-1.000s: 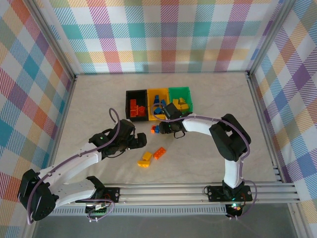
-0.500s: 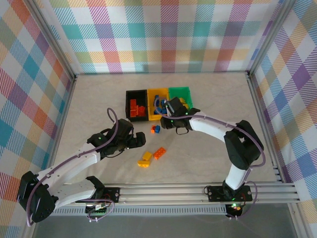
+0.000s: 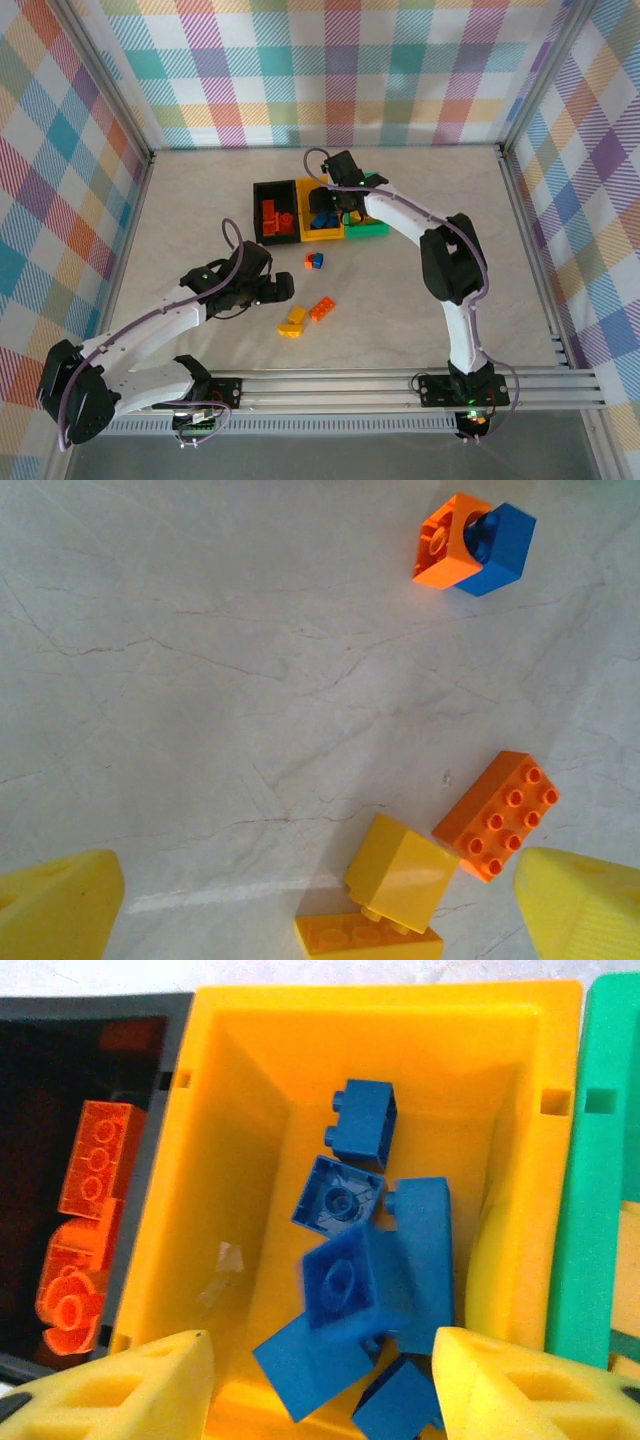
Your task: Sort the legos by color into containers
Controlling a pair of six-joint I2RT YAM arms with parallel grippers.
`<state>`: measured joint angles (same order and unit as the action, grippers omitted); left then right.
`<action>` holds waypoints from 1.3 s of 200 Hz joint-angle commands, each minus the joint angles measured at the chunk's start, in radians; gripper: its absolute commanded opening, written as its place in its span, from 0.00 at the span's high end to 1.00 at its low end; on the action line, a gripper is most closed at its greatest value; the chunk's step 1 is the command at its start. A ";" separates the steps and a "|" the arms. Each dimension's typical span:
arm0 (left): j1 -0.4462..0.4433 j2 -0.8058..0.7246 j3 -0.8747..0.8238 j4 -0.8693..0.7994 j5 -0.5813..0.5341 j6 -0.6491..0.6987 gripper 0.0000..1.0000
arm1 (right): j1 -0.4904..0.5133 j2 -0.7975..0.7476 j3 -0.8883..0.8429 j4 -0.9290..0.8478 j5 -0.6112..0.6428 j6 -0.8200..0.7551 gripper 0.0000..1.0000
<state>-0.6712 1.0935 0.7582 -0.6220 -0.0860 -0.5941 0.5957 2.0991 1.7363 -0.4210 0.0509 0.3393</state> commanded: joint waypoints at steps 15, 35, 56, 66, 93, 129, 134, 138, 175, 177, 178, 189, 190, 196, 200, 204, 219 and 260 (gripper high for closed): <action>0.009 0.073 0.087 0.019 0.094 0.068 0.04 | 0.003 -0.171 -0.150 0.009 -0.032 -0.006 0.39; -0.042 0.173 0.149 0.030 0.146 0.117 0.04 | 0.002 -0.288 -0.303 0.053 -0.030 0.009 0.39; -0.134 0.297 0.229 0.008 0.140 0.181 0.04 | 0.001 -0.404 -0.473 0.083 -0.017 0.036 0.38; -0.174 0.356 0.265 -0.005 0.134 0.215 0.05 | 0.000 -0.453 -0.543 0.097 -0.013 0.053 0.38; -0.237 0.510 0.346 -0.048 0.111 0.281 0.11 | -0.008 -0.574 -0.691 0.118 -0.001 0.091 0.38; -0.290 0.646 0.418 -0.074 0.043 0.327 0.18 | -0.031 -0.670 -0.781 0.120 0.009 0.114 0.38; -0.295 0.661 0.423 -0.074 0.038 0.332 0.19 | -0.035 -0.679 -0.788 0.119 0.010 0.115 0.38; -0.298 0.671 0.427 -0.074 0.033 0.334 0.21 | -0.036 -0.685 -0.791 0.119 0.010 0.115 0.38; -0.326 0.748 0.445 -0.071 0.001 0.341 0.40 | -0.053 -0.716 -0.799 0.116 0.016 0.113 0.38; -0.328 0.751 0.446 -0.071 -0.001 0.341 0.41 | -0.054 -0.717 -0.799 0.117 0.016 0.113 0.38; -0.328 0.752 0.446 -0.073 -0.001 0.340 0.42 | -0.055 -0.717 -0.799 0.116 0.016 0.114 0.38; -0.338 0.765 0.450 -0.079 -0.014 0.340 0.48 | -0.061 -0.718 -0.797 0.115 0.014 0.111 0.38; -0.340 0.764 0.450 -0.079 -0.016 0.340 0.48 | -0.062 -0.718 -0.797 0.116 0.014 0.111 0.38; -0.345 0.767 0.450 -0.079 -0.026 0.340 0.51 | -0.064 -0.718 -0.797 0.115 0.014 0.110 0.38; -0.348 0.768 0.449 -0.081 -0.033 0.340 0.53 | -0.066 -0.720 -0.797 0.116 0.014 0.110 0.38; -0.351 0.767 0.449 -0.083 -0.042 0.340 0.55 | -0.068 -0.719 -0.797 0.116 0.014 0.109 0.38; -0.353 0.750 0.441 -0.080 -0.072 0.330 0.61 | -0.071 -0.719 -0.796 0.118 0.014 0.109 0.38; -0.319 0.625 0.425 -0.072 -0.138 0.295 0.68 | -0.074 -0.711 -0.787 0.123 0.007 0.102 0.38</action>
<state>-1.0138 1.8343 1.1828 -0.6796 -0.1566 -0.2729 0.5293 1.3994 0.9424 -0.3218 0.0574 0.4381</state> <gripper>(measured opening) 0.334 0.621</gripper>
